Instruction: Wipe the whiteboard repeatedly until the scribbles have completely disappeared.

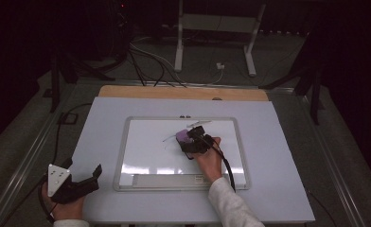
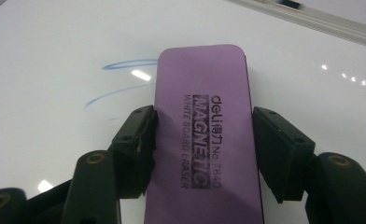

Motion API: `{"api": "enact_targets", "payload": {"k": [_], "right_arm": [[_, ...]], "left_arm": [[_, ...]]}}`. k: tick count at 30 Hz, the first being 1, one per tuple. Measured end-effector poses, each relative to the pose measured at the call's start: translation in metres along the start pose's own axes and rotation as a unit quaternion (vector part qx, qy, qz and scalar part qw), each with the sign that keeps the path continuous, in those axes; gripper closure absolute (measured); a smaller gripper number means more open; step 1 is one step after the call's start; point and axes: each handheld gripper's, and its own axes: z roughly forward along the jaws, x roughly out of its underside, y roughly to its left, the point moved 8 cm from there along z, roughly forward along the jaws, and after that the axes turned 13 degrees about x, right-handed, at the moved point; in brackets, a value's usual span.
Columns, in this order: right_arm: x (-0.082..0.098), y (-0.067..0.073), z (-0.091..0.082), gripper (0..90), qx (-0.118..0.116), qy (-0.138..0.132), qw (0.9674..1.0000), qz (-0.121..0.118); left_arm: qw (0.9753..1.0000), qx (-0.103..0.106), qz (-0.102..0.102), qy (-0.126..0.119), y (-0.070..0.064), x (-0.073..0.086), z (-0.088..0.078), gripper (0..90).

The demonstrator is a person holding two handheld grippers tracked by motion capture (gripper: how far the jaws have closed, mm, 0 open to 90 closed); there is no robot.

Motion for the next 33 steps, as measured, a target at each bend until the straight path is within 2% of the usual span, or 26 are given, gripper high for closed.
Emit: {"api": "enact_targets", "payload": {"k": [1,3,6,8,11,13,16,20,22,24,27,28,30,33], "right_arm": [[0.000,0.000,0.000,42.0,0.002,0.000,1.0000,0.000],[0.000,0.006,-0.002,42.0,0.010,-0.005,0.9998,-0.016],[0.003,0.025,-0.005,42.0,-0.029,-0.005,0.9991,-0.031],[0.006,0.040,-0.009,42.0,-0.060,-0.003,0.9972,-0.044],[0.008,0.055,-0.013,42.0,-0.077,-0.005,0.9942,-0.076],[0.007,0.054,-0.012,42.0,-0.079,-0.003,0.9939,-0.077],[0.003,0.039,-0.007,42.0,-0.053,-0.003,0.9969,-0.058],[-0.003,0.011,-0.001,42.0,0.008,-0.003,0.9993,-0.036],[-0.004,0.007,0.001,42.0,0.007,0.000,0.9997,-0.024],[-0.004,0.011,0.000,42.0,0.014,-0.005,0.9993,-0.034],[-0.003,0.027,-0.002,42.0,-0.018,-0.002,0.9988,-0.046],[-0.003,0.033,-0.003,42.0,-0.026,-0.003,0.9982,-0.054],[-0.002,0.048,-0.004,41.9,-0.058,-0.004,0.9959,-0.069],[-0.004,0.055,-0.004,41.9,-0.065,-0.007,0.9941,-0.086]], "left_arm": [[1.0000,0.000,0.000,0.000,0.000,0.000,0.001,0.6],[1.0000,0.001,0.001,0.001,-0.001,0.000,0.001,0.6],[1.0000,0.001,0.003,0.001,-0.002,-0.001,0.002,0.6],[1.0000,0.000,0.002,0.001,-0.001,0.000,0.002,0.6],[1.0000,0.001,0.002,0.000,-0.001,0.000,0.001,0.6],[1.0000,0.000,0.001,0.000,-0.001,0.000,0.000,0.6],[1.0000,0.000,-0.001,-0.002,-0.001,-0.001,0.000,0.6],[1.0000,0.000,-0.002,-0.002,0.000,-0.001,0.000,0.6],[1.0000,0.000,-0.001,-0.002,-0.001,-0.001,0.000,0.5],[1.0000,0.001,0.000,-0.002,-0.001,-0.001,0.001,0.5],[1.0000,0.001,0.001,0.000,-0.002,-0.001,0.001,0.5],[1.0000,0.001,0.001,0.000,-0.002,-0.001,0.001,0.5],[1.0000,0.001,0.000,-0.002,-0.002,-0.001,0.001,0.5],[1.0000,0.000,-0.002,-0.002,-0.001,-0.001,0.000,0.6]]}}
